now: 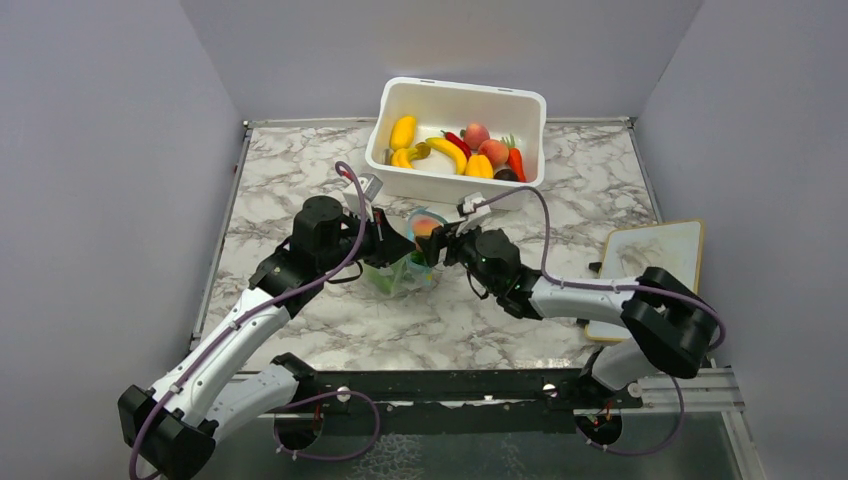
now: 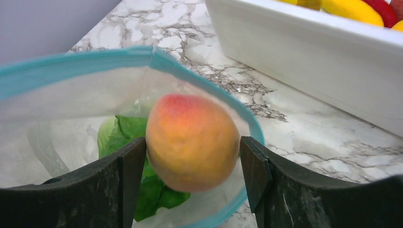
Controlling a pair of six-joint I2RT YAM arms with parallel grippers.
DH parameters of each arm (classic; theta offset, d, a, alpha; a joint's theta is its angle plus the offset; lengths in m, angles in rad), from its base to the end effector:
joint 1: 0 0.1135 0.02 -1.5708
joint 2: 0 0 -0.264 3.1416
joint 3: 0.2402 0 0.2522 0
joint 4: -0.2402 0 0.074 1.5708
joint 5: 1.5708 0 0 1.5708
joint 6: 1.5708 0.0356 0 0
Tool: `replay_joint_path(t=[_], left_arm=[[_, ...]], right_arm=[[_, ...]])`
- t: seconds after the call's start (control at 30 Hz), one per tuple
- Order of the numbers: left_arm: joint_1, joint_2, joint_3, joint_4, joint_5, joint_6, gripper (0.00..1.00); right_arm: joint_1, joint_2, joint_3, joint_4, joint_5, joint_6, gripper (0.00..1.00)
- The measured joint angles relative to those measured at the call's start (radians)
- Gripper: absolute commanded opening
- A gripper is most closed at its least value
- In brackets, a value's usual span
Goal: Place the food in the zip-top bag and seal the zipper
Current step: Adjust the fake fruit in the zipper food storage bag.
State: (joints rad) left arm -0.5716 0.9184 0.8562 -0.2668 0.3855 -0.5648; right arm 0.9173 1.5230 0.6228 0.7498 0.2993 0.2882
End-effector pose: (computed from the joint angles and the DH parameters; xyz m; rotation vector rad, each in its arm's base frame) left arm 0.1687 -0.1244 0.3334 0.2891 2.0209 -1.1108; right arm 0.1989 0.2425 0.2064 -0.3241 1.7260 0.6326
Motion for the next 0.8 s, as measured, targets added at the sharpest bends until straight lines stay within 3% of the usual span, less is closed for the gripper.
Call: replay_joint_path(t=[0.27, 0.43, 0.5, 0.8], left_arm=[[0.0, 0.0, 0.0, 0.0, -0.013, 0.016, 0.0], [0.0, 0.0, 0.0, 0.001, -0.021, 0.021, 0.0], [0.0, 0.0, 0.0, 0.002, -0.022, 0.021, 0.0], [0.0, 0.006, 0.0, 0.005, -0.024, 0.021, 0.0]], right_arm=[[0.0, -0.214, 0.17, -0.483, -0.039, 0.052, 0.74], [0.0, -0.304, 0.174, -0.687, -0.092, 0.076, 0.51], [0.0, -0.32, 0.174, -0.741, -0.116, 0.081, 0.47], [0.0, -0.317, 0.095, -0.76, -0.182, 0.126, 0.51]])
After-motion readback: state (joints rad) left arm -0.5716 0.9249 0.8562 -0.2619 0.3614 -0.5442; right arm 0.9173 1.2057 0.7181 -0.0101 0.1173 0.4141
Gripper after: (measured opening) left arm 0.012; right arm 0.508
